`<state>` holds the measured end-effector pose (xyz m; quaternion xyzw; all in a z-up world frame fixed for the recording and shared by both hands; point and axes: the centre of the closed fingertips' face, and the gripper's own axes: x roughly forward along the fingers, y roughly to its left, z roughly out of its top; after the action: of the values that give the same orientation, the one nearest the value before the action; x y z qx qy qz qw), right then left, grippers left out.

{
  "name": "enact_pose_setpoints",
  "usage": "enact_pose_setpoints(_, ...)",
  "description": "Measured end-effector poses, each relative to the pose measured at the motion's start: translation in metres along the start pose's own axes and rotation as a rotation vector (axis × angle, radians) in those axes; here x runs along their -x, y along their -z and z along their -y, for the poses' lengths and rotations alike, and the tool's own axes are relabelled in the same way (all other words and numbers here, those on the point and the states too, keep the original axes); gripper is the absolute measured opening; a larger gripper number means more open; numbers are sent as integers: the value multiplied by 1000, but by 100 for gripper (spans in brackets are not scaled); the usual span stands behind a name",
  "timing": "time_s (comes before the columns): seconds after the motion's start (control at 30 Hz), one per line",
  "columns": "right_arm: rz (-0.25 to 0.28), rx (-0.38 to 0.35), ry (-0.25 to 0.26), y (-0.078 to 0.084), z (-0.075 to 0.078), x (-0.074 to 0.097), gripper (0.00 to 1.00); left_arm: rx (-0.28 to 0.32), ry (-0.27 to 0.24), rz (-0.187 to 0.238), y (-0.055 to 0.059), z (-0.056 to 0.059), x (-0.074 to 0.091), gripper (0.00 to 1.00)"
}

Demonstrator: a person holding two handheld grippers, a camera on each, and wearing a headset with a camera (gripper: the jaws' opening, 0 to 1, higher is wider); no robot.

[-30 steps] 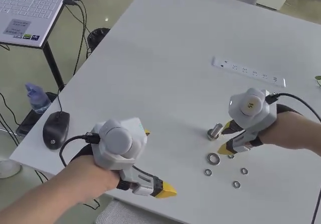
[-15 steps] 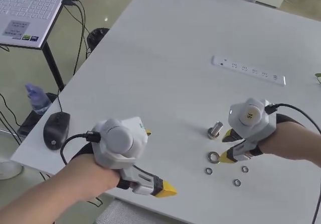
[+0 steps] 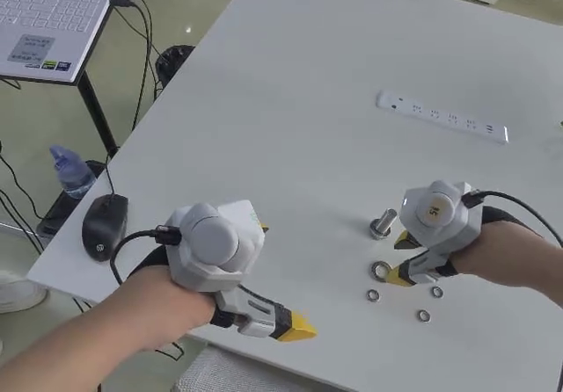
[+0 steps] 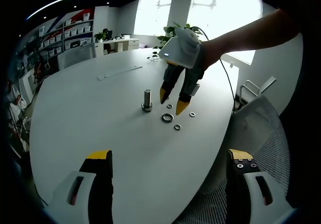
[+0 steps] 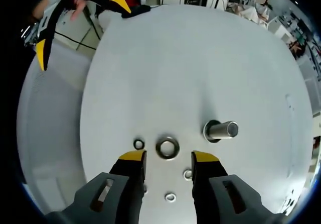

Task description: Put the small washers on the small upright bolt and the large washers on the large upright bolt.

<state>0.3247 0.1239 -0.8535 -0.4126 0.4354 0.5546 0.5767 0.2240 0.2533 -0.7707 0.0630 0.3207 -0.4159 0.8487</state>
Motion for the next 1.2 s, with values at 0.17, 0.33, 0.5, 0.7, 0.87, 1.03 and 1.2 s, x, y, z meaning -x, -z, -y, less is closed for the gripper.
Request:
enact_pose_setpoints(0.17,-14,-2,-2,4,-1,-11,37,-11,6,-5,-1,0,1,94)
enact_pose_setpoints(0.33,-21,-11,3,6,-1,-16,37,-14,8,-6,0,1,2,93)
enact_pose_setpoints(0.5,-14,-10,6,5,-2,-18,37,-11,9,-13,2,2,2,93)
enact_pose_setpoints(0.7,-16,-13,7,5,-2,-21,37,-10,15,-21,5,4,3,92)
enact_pose_setpoints(0.87,-19,-15,8,5,-2,-22,36,-8,19,-25,6,5,3,92)
enact_pose_setpoints(1.03,-33,-8,16,8,-2,-22,36,-7,14,-24,6,5,4,92)
enact_pose_setpoints(1.2,-32,-12,13,8,-3,-24,35,-19,17,-35,8,5,4,92)
